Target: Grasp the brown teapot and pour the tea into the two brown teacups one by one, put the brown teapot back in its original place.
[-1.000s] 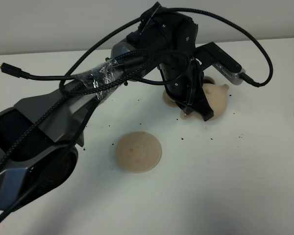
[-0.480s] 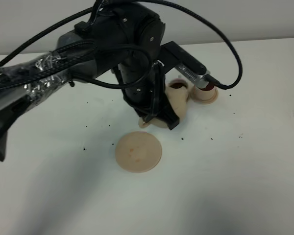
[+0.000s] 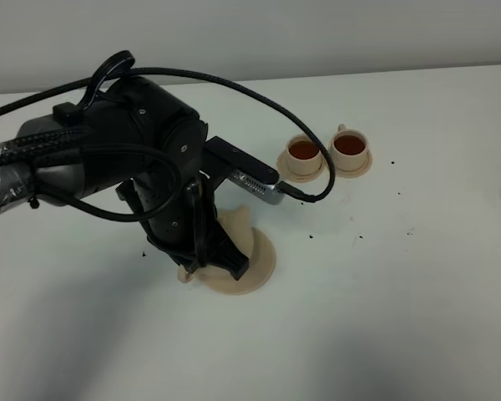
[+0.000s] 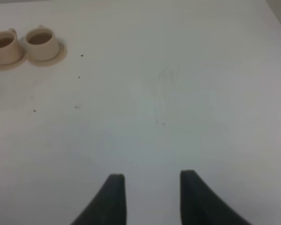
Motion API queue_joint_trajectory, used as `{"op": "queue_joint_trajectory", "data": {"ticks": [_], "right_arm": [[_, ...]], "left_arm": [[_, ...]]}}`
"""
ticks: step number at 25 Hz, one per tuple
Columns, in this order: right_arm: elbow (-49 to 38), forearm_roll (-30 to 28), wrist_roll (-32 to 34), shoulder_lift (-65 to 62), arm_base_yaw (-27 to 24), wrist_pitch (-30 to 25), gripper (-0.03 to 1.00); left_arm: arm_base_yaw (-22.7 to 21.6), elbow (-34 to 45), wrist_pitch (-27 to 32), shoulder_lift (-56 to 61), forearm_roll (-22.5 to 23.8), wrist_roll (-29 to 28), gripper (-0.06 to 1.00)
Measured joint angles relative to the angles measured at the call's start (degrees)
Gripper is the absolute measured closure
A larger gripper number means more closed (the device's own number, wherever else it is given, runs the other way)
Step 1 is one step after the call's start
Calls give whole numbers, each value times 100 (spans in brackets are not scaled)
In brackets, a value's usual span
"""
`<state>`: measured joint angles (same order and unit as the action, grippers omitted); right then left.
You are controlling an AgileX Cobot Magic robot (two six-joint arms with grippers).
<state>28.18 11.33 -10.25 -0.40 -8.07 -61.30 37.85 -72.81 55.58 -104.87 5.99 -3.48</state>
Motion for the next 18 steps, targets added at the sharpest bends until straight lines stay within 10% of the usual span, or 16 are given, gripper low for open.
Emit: {"op": "queue_joint_trajectory", "data": {"ticks": [18], "right_arm": [[0, 5, 0, 0, 0, 0, 66]], "left_arm": [[-7, 823, -1376, -71, 98, -165, 79]]}}
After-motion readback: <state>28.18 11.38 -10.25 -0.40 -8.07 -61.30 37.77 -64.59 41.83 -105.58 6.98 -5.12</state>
